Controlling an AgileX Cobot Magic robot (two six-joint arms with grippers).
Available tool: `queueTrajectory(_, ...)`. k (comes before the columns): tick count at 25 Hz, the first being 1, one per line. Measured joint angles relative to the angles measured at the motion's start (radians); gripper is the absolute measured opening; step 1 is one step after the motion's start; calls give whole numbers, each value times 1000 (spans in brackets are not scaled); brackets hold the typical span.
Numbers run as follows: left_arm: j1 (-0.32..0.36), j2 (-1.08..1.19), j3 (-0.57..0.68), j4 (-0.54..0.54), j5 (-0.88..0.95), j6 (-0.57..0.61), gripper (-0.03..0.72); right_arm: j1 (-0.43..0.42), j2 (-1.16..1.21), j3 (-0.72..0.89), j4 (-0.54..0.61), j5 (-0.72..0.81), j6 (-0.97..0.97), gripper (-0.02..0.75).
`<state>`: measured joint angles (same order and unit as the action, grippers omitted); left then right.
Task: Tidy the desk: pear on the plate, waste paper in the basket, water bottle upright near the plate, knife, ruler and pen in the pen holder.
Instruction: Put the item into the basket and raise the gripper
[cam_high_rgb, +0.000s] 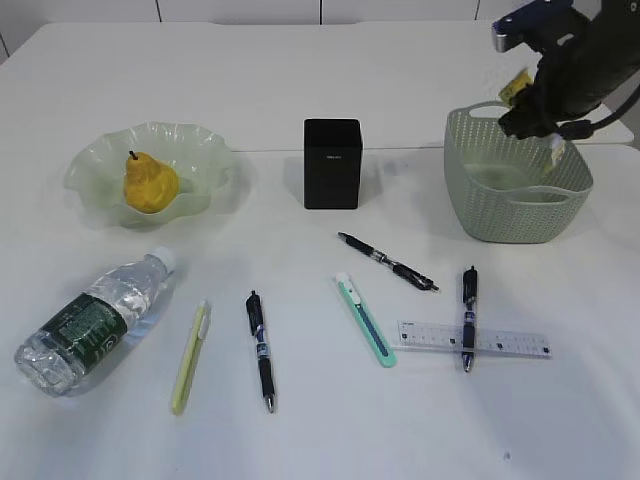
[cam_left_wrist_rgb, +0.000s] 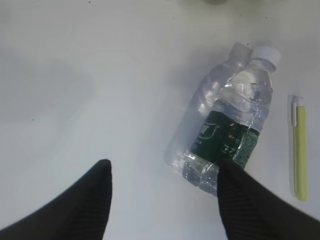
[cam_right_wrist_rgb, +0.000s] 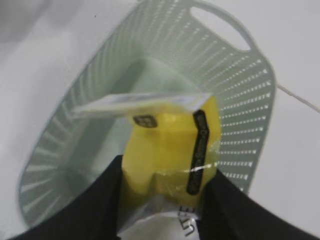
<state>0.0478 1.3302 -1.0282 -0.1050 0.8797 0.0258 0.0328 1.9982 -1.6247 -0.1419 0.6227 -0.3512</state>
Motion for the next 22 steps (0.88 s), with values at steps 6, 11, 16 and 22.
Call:
queueTrajectory(6,0,0,0,-2,0,0,466,-28,93,-48,42,-52,95,305)
queueTrajectory(11,0,0,0,-2,0,0,467,-29,136,-57,102,-89,101,409)
queueTrajectory(16,0,0,0,-6,0,0,466,-30,137,-78,134,-117,109,514)
queueTrajectory(22,0,0,0,-7,0,0,466,-30,137,-146,224,1,128,526)
